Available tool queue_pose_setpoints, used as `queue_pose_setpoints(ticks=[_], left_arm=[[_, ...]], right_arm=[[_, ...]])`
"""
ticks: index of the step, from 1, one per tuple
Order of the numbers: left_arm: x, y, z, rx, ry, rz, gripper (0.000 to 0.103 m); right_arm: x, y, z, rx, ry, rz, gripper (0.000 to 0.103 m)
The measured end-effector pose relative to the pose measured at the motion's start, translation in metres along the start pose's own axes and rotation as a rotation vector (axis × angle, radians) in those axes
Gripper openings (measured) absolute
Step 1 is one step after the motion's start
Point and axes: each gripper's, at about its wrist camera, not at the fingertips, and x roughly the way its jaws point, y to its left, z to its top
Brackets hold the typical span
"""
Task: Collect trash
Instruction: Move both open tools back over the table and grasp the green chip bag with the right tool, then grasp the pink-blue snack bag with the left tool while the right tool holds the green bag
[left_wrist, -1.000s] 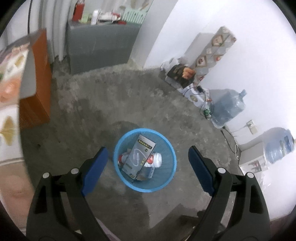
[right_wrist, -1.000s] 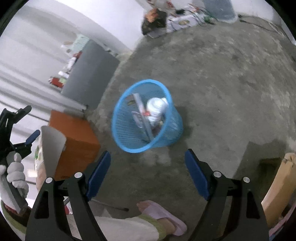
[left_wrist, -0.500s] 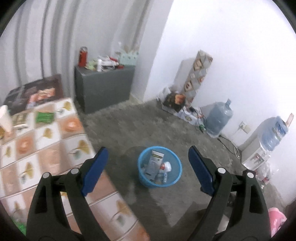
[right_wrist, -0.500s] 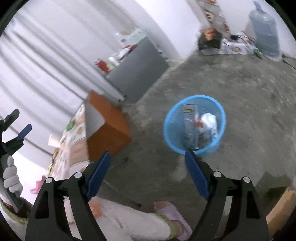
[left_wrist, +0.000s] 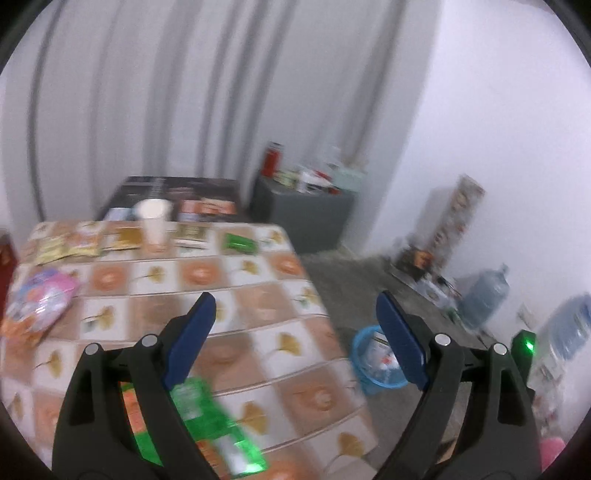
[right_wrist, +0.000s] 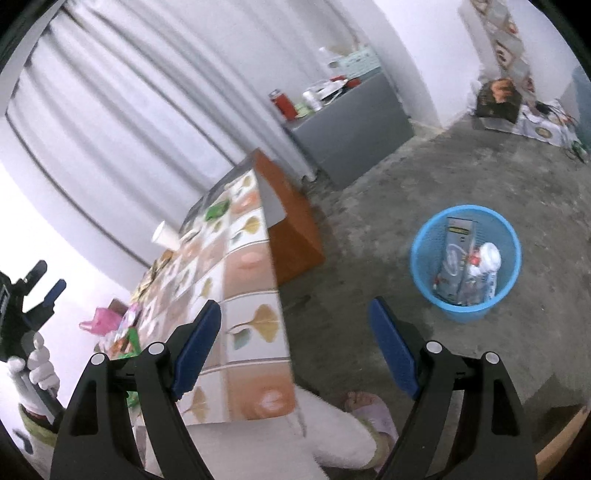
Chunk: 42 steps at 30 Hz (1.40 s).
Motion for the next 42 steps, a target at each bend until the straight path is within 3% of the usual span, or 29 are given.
queue_pose_setpoints(ticks=[4, 11, 21, 23, 26, 30, 34, 38, 42], left_arm=[[-0.039, 0.041, -0.009, -0.062, -0.046, 0.094, 0.084], [-0.082, 0.107, -0.045, -0.171, -0.045, 0.224, 0.084], [-0.094, 0.183, -0.077, -0.297, 0.006, 0.325, 0.084], [-0.088, 0.193, -0.076, -0.274, 0.018, 0.350, 0.084], [-0.067, 0.208, -0.071, -0.158, 0.065, 0.424, 0.084], [-0.016, 0.227, -0.067, 0.070, 0.164, 0.534, 0.084], [0.032, 0.250, -0.066, 0.221, 0.257, 0.629, 0.084], [0.066, 0.272, -0.065, 0.270, 0.330, 0.634, 0.079], [0.084, 0.295, -0.065, 0.204, 0.366, 0.621, 0.071]], right_arm=[[0.008, 0.028, 0.000, -0.027, 0.029, 0.066, 0.080], [0.044, 0.090, -0.011, -0.094, 0.154, 0.195, 0.080], [0.105, 0.173, -0.055, -0.171, 0.386, 0.347, 0.080], [0.117, 0.189, -0.065, -0.198, 0.431, 0.349, 0.080], [0.131, 0.205, -0.075, -0.219, 0.479, 0.358, 0.080], [0.146, 0.220, -0.085, -0.229, 0.524, 0.358, 0.080], [0.158, 0.229, -0.090, -0.221, 0.558, 0.357, 0.080], [0.169, 0.234, -0.094, -0.211, 0.589, 0.367, 0.080], [0.188, 0.236, -0.101, -0.183, 0.636, 0.373, 0.080]])
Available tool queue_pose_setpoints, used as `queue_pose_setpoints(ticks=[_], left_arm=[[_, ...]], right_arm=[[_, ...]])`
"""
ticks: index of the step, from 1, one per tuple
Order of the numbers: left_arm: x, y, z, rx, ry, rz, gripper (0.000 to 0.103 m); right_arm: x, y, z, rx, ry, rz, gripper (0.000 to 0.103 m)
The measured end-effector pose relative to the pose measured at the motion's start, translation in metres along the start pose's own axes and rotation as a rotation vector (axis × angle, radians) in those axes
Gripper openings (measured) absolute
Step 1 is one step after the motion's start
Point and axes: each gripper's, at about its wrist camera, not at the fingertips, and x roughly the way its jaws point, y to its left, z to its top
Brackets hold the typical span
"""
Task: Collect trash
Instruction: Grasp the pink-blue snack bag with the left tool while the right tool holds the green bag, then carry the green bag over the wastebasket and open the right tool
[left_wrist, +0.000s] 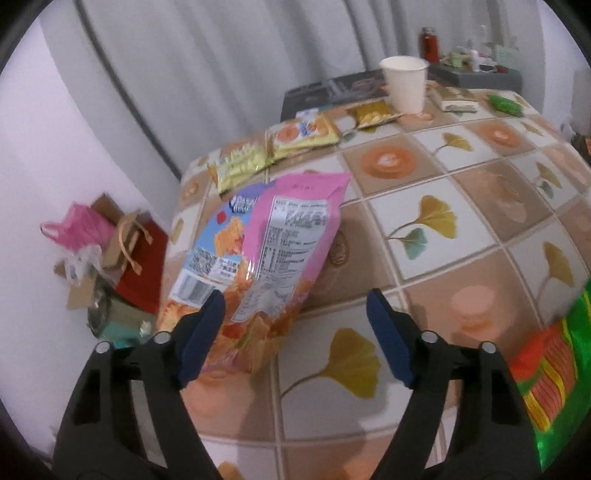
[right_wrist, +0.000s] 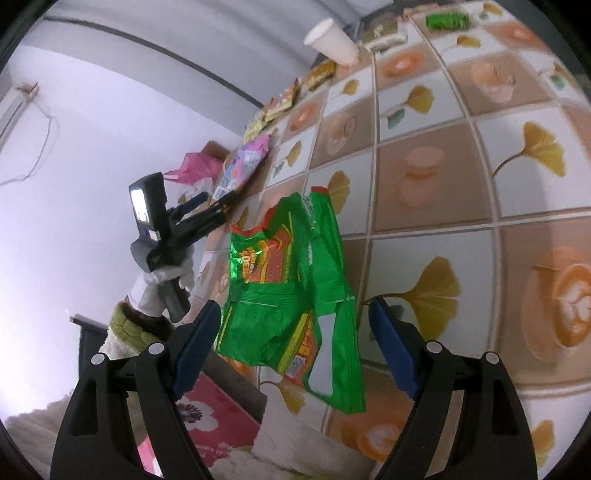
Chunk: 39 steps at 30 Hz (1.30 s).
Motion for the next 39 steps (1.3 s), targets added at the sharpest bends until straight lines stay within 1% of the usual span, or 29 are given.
queue_pose_setpoints(ticks=[4, 5, 7, 8, 10, 13, 16, 17, 22, 25, 26, 27, 30, 39], left_arm=[[0.017, 0.007, -0.002, -0.065, 0.040, -0.023, 0.060], [0.021, 0.008, -0.003, -0.074, 0.049, -0.031, 0.054], [0.027, 0.009, -0.006, -0.085, 0.061, -0.037, 0.047], [0.028, 0.009, -0.007, -0.091, 0.068, -0.038, 0.039], [0.030, 0.010, -0.008, -0.114, 0.063, -0.042, 0.036], [0.031, 0.009, -0.008, -0.114, 0.058, -0.036, 0.031], [0.031, 0.005, -0.009, -0.103, 0.046, -0.024, 0.026], [0.031, 0.004, -0.009, -0.102, 0.044, -0.022, 0.024], [0.026, -0.001, -0.010, -0.086, 0.028, -0.007, 0.016], [0.020, -0.002, -0.009, -0.087, 0.014, -0.007, 0.013], [0.019, -0.002, -0.009, -0.088, 0.007, -0.004, 0.012], [0.017, -0.003, -0.009, -0.088, 0.004, -0.003, 0.012], [0.007, -0.006, -0.009, -0.094, -0.019, -0.005, 0.011], [-0.033, -0.020, -0.005, -0.127, -0.093, -0.036, 0.010]], right_arm=[[0.014, 0.001, 0.002, -0.012, 0.033, -0.004, 0.080], [0.017, 0.001, 0.003, -0.016, 0.042, -0.011, 0.080], [0.023, 0.001, 0.003, -0.022, 0.062, -0.017, 0.080], [0.026, 0.001, 0.004, -0.022, 0.068, -0.020, 0.080], [0.030, 0.000, 0.004, -0.025, 0.080, -0.024, 0.080], [0.035, 0.004, 0.006, -0.046, 0.083, -0.032, 0.076], [0.037, 0.006, 0.005, -0.064, 0.089, -0.059, 0.065], [0.037, 0.006, 0.004, -0.069, 0.091, -0.068, 0.059], [0.039, 0.009, 0.001, -0.083, 0.106, -0.098, 0.043], [0.042, 0.008, -0.002, -0.079, 0.120, -0.094, 0.028], [0.045, 0.007, -0.002, -0.073, 0.121, -0.091, 0.018], [0.045, 0.006, -0.002, -0.065, 0.122, -0.082, 0.013], [0.042, 0.001, -0.002, -0.044, 0.104, -0.052, 0.006], [0.006, -0.025, -0.004, 0.044, -0.018, 0.010, 0.004]])
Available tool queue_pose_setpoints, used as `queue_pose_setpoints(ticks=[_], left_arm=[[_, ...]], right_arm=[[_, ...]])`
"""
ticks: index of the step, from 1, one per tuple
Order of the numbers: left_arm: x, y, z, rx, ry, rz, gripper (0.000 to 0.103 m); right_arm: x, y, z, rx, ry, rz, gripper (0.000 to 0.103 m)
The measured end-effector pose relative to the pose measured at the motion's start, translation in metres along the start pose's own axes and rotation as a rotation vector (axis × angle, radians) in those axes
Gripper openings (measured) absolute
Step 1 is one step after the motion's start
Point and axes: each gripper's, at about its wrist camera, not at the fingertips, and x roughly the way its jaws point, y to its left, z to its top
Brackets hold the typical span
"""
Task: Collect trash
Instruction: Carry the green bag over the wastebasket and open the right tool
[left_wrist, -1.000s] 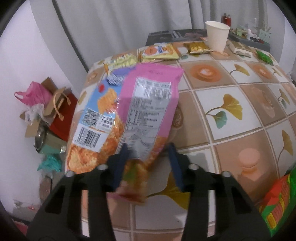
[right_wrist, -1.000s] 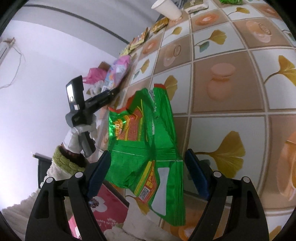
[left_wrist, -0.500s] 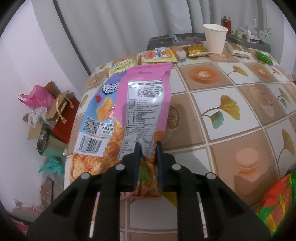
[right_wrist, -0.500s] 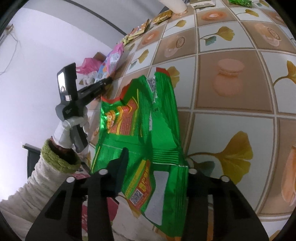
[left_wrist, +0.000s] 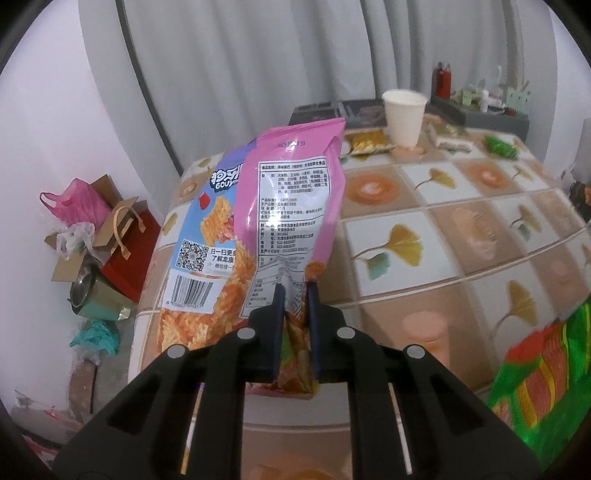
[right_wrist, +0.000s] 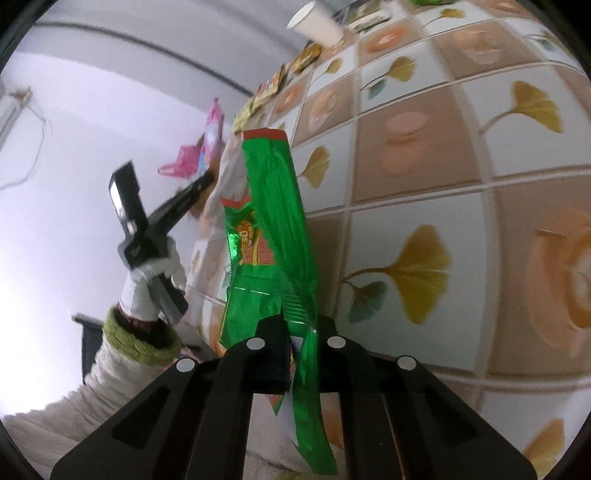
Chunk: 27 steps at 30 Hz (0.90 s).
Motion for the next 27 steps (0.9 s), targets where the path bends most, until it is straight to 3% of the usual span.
queue_pose_setpoints(ticks=[10, 27], left_arm=[[-0.053, -0.050, 0.026, 0.004, -0.102, -0.078, 0.010], [-0.133, -0.194, 0.068, 0.170, -0.283, -0.263, 0.010]], right_arm=[[-0.072, -0.042, 0.001, 0.089, -0.207, 0.068, 0.004], [-0.180, -0.125, -0.023, 0.212, -0.486, 0.071, 0.004]])
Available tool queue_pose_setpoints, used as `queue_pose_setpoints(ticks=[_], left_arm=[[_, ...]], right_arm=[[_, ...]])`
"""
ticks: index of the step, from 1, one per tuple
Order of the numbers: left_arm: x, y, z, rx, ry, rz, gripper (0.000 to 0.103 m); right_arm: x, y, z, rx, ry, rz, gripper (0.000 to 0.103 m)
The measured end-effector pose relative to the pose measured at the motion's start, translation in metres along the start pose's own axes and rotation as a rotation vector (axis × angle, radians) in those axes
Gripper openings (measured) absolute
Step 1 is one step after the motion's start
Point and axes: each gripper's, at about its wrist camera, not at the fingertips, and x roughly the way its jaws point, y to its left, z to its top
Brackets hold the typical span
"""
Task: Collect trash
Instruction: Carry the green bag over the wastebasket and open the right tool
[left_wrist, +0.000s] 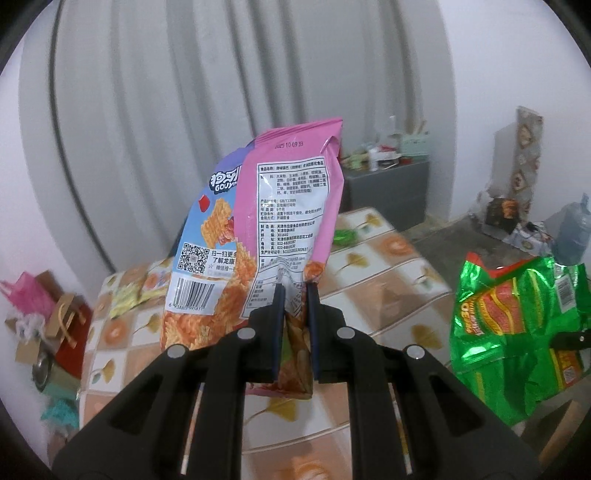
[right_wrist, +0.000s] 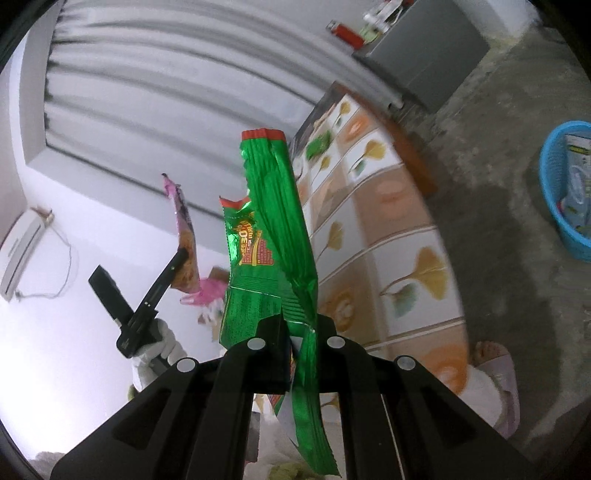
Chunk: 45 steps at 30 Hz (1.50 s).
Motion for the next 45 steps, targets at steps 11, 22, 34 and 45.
queue_pose_setpoints(ticks=[11, 22, 34, 45], left_arm=[[-0.002, -0.110, 0.044, 0.068, -0.083, -0.225, 0.010], [0.037, -0.220, 0.059, 0.105, -0.042, -0.462, 0.010], [0.083, -0.243, 0.048, 0.084, 0.055, -0.514, 0.010], [0.109, -0.238, 0.045, 0.070, 0.111, -0.507, 0.010]], right_arm=[[-0.188, -0.066, 0.066, 0.071, -0.429, -0.334, 0.004], [-0.194, -0.157, 0.071, 0.137, -0.496, -0.678, 0.004], [-0.014, -0.223, 0.073, -0.448, -0.269, -1.132, 0.004], [0.065, -0.279, 0.034, -0.763, 0.071, -1.247, 0.004]])
